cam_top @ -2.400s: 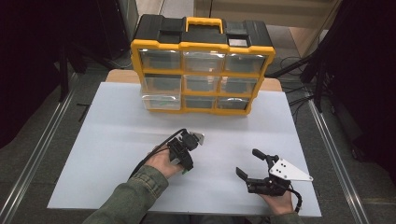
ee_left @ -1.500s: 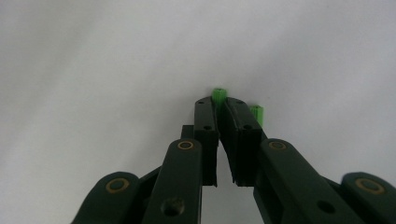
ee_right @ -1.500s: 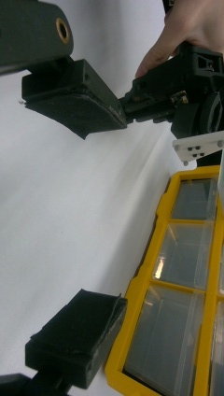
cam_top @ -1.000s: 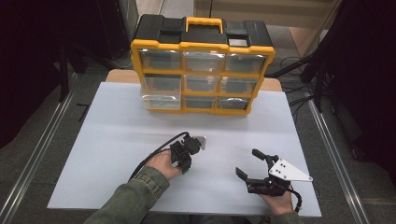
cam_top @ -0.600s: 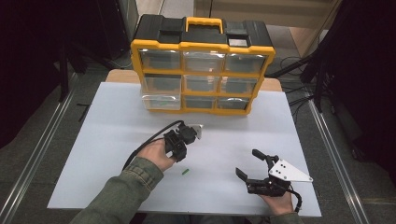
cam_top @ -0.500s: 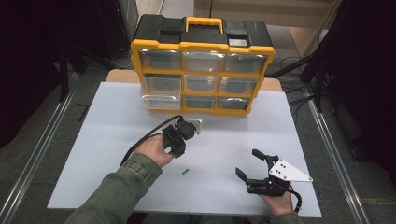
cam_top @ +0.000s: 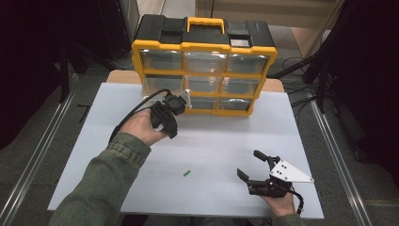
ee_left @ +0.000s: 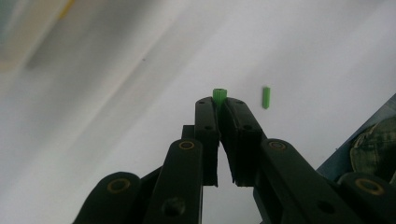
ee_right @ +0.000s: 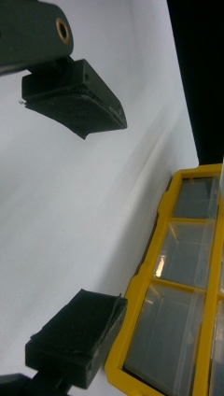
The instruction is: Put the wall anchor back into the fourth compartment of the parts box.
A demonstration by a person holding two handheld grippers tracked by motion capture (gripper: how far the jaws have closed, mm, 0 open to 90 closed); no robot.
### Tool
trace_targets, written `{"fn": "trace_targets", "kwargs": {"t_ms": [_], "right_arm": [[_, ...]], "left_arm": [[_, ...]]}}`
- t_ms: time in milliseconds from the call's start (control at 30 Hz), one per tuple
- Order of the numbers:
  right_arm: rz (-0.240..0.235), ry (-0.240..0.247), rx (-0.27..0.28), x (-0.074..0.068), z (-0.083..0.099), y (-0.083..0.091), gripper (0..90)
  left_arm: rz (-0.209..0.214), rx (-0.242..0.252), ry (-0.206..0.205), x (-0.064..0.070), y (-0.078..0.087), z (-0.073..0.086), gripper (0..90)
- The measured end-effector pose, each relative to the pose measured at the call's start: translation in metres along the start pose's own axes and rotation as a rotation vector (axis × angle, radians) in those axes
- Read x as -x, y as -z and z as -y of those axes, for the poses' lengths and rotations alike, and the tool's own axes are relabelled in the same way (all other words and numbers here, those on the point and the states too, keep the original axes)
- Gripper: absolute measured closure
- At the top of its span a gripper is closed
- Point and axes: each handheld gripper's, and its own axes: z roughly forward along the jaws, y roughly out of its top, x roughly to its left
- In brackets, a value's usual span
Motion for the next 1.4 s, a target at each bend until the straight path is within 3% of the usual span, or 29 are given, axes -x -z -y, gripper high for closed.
{"fn": "trace_targets", "kwargs": {"t_ms": [367, 567, 800, 1033, 1133, 1233, 1267, 1333, 1400], "right_arm": [[-0.001, 0.008, -0.005, 0.001, 0.0, -0.002, 13.9], [-0.005, 0.015, -0.01, 0.0, 0.0, -0.002, 13.9], [-0.006, 0.013, -0.008, 0.0, 0.0, -0.001, 13.9], [-0.006, 0.011, -0.007, 0.0, 0.0, 0.0, 13.9], [-0.007, 0.023, -0.011, 0.001, 0.0, -0.001, 13.9], [-0.009, 0.022, -0.014, 0.0, 0.0, -0.001, 13.9], [-0.009, 0.022, -0.014, 0.0, 0.0, -0.001, 13.9], [-0.008, 0.02, -0.014, 0.0, 0.0, -0.001, 13.9], [-0.008, 0.02, -0.013, 0.0, 0.0, -0.001, 13.9]], "left_arm": [[-0.062, 0.021, 0.074, -0.034, 0.055, -0.013, 83.8], [-0.082, 0.025, 0.095, -0.052, 0.08, -0.036, 83.7], [-0.091, 0.022, 0.12, -0.067, 0.076, -0.056, 83.7], [-0.102, 0.037, 0.132, -0.073, 0.074, -0.058, 83.2], [-0.124, 0.054, 0.132, -0.072, 0.075, -0.058, 73.3], [-0.124, 0.058, 0.143, -0.071, 0.075, -0.059, 57.6], [-0.132, 0.062, 0.141, -0.07, 0.075, -0.059, 57.6], [-0.145, 0.066, 0.14, -0.069, 0.074, -0.059, 48.0], [-0.155, 0.069, 0.137, -0.069, 0.074, -0.058, 44.1]]}}
